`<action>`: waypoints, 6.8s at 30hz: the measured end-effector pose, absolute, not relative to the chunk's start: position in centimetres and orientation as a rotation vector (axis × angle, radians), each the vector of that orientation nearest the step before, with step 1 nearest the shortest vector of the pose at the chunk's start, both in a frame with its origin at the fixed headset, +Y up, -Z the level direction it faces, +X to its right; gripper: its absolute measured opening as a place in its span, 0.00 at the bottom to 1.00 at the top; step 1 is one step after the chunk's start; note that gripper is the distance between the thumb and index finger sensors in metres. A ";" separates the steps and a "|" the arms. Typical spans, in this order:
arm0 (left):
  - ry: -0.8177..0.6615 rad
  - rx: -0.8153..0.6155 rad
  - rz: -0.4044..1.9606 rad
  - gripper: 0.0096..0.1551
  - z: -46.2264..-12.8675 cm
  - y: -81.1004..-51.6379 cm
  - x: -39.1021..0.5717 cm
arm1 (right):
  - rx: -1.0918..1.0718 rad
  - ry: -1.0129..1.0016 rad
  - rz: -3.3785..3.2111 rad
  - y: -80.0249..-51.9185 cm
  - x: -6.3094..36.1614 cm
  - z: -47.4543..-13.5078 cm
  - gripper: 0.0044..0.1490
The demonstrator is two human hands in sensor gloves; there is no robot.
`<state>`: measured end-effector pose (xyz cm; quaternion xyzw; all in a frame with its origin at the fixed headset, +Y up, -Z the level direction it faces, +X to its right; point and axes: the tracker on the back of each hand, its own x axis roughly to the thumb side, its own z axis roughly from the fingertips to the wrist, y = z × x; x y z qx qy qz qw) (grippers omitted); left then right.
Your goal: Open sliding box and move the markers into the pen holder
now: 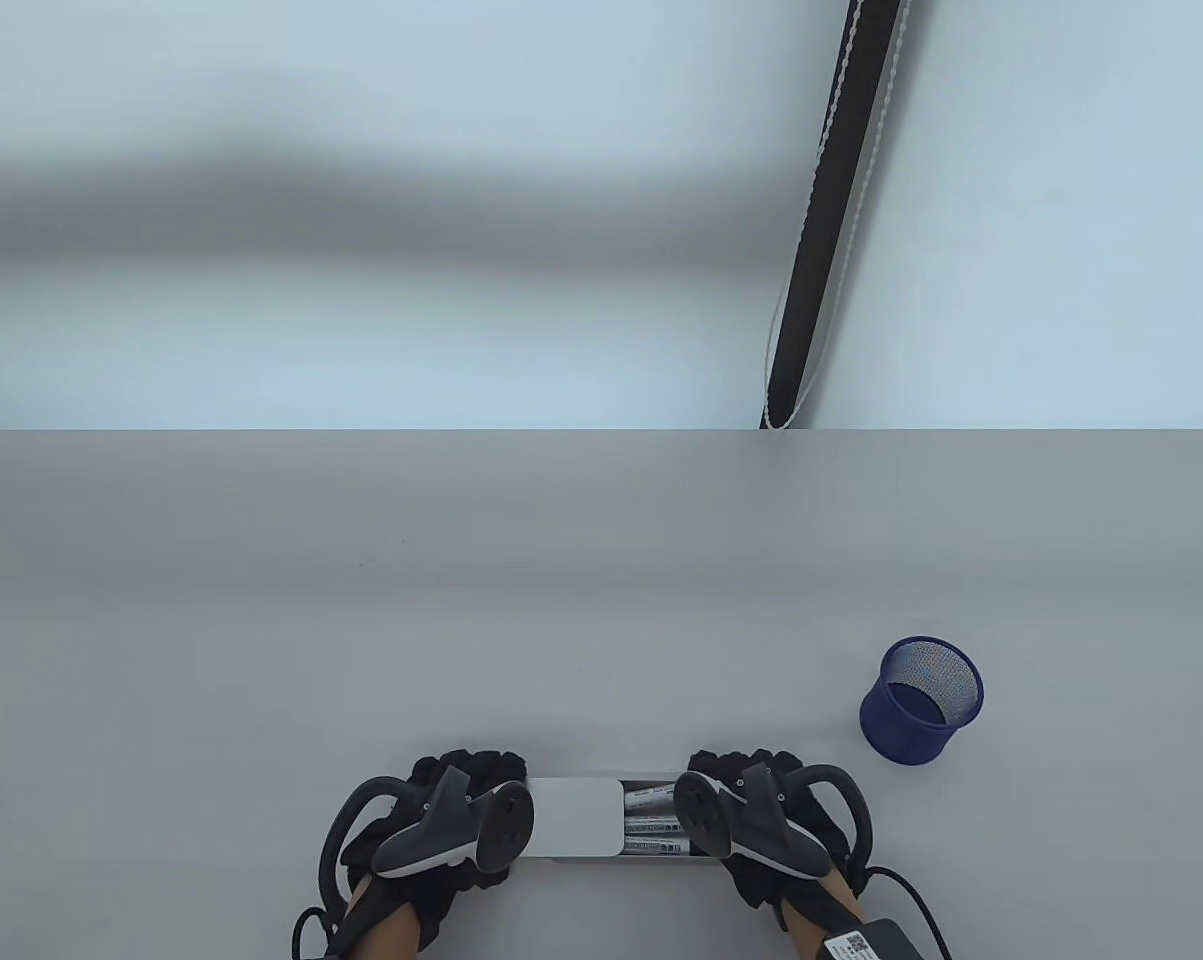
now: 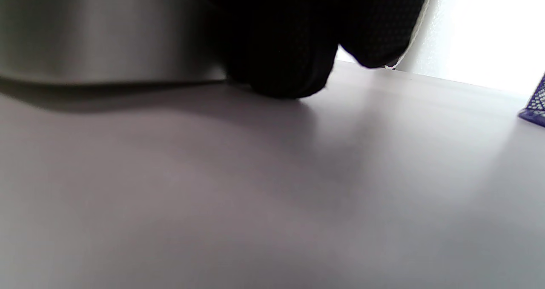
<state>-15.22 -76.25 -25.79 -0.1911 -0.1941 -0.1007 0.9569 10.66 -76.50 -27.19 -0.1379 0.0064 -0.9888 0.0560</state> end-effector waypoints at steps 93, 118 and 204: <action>-0.406 -0.380 -0.223 0.47 -25.7 -76.3 -15.1 | 0.024 1.301 -3.446 -65.2 19.9 -23.4 0.23; -0.405 -0.380 -0.229 0.47 -25.7 -76.3 -15.0 | 0.365 1.440 -3.180 -66.2 23.6 -23.1 0.22; -0.431 -0.395 -0.240 0.45 -25.5 -76.3 -14.6 | -0.506 0.094 -3.098 -74.6 9.1 -25.4 0.34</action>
